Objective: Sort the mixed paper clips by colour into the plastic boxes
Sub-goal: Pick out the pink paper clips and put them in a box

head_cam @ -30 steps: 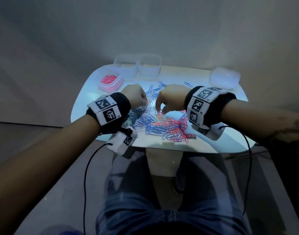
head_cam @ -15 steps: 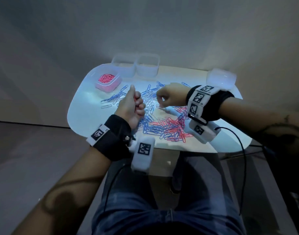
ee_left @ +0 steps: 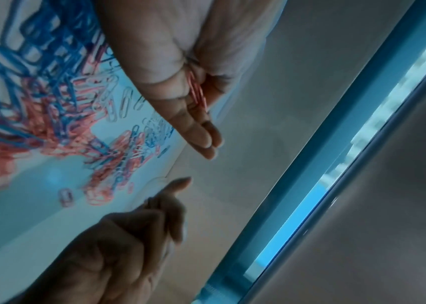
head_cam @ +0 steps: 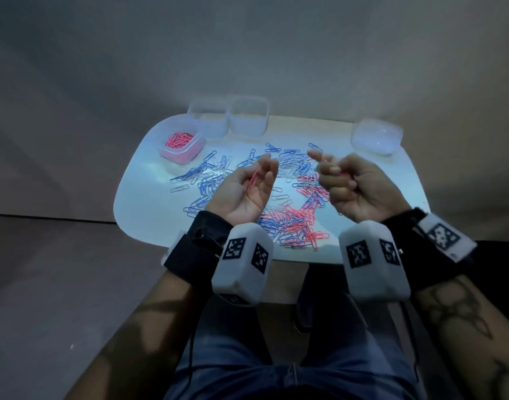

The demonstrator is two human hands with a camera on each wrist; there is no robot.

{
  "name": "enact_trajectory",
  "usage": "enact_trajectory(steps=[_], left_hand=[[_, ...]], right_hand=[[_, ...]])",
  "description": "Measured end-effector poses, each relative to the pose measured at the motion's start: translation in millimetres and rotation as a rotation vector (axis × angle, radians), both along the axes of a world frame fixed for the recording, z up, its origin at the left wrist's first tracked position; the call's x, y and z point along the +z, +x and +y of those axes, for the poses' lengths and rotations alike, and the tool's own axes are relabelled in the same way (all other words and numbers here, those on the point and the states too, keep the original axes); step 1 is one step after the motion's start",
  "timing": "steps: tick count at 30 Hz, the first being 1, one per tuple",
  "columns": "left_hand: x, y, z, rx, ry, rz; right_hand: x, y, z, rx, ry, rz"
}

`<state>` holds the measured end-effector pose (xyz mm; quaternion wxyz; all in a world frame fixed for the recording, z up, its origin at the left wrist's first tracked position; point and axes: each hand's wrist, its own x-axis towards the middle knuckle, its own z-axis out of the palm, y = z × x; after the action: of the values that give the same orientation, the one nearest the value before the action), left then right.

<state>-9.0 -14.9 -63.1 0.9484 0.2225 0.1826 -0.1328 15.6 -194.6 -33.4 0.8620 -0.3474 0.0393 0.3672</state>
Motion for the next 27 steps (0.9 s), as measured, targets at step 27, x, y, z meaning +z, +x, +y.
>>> enact_trajectory(steps=[27], left_hand=[[58,29,-29,-0.468,1.829,-0.675]], right_hand=[[-33,0,-25,-0.400,0.080,0.301]])
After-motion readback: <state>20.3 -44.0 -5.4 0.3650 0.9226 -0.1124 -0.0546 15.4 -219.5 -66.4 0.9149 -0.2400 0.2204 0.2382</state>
